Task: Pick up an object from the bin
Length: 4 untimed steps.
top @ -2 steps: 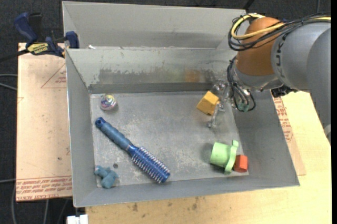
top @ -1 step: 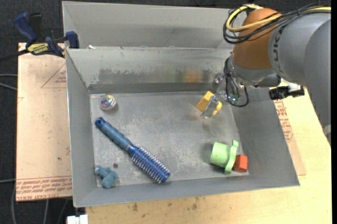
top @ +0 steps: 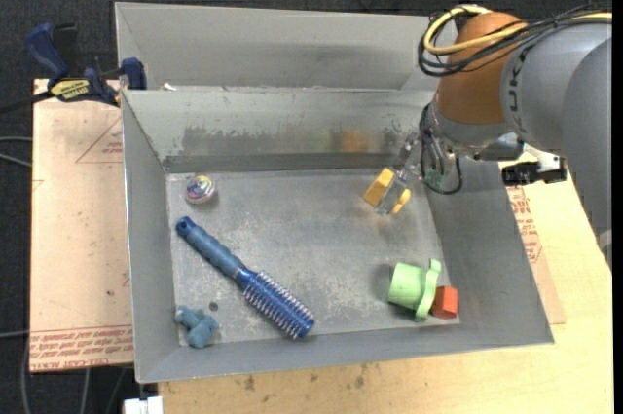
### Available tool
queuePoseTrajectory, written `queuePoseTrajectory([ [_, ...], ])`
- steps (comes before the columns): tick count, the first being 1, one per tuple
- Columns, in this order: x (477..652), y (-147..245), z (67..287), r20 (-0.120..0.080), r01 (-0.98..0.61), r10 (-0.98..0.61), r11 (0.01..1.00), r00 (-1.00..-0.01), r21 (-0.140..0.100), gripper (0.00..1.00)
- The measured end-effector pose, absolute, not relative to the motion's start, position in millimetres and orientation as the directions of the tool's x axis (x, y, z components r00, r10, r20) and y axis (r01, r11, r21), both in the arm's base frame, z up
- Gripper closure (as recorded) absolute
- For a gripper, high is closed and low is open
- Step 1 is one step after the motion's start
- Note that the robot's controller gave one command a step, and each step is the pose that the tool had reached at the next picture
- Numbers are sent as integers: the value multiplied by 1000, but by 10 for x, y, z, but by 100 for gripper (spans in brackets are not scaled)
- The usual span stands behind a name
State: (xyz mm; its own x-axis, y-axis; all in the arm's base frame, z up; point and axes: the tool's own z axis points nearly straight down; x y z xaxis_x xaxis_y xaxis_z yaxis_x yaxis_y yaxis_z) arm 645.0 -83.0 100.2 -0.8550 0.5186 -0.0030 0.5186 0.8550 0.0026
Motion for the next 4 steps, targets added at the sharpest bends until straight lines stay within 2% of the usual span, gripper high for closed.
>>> queuePoseTrajectory([
  [1, 6401, -758, 689, 1, 772, 772, 635, -635, 0, 0],
  [2, 6406, -753, 691, 0, 770, 770, 638, -638, 1, 0],
  [3, 6411, -754, 697, -2, 770, 770, 638, -638, 1, 100],
  [4, 6420, -753, 880, -3, 768, 768, 640, -640, 3, 100],
])
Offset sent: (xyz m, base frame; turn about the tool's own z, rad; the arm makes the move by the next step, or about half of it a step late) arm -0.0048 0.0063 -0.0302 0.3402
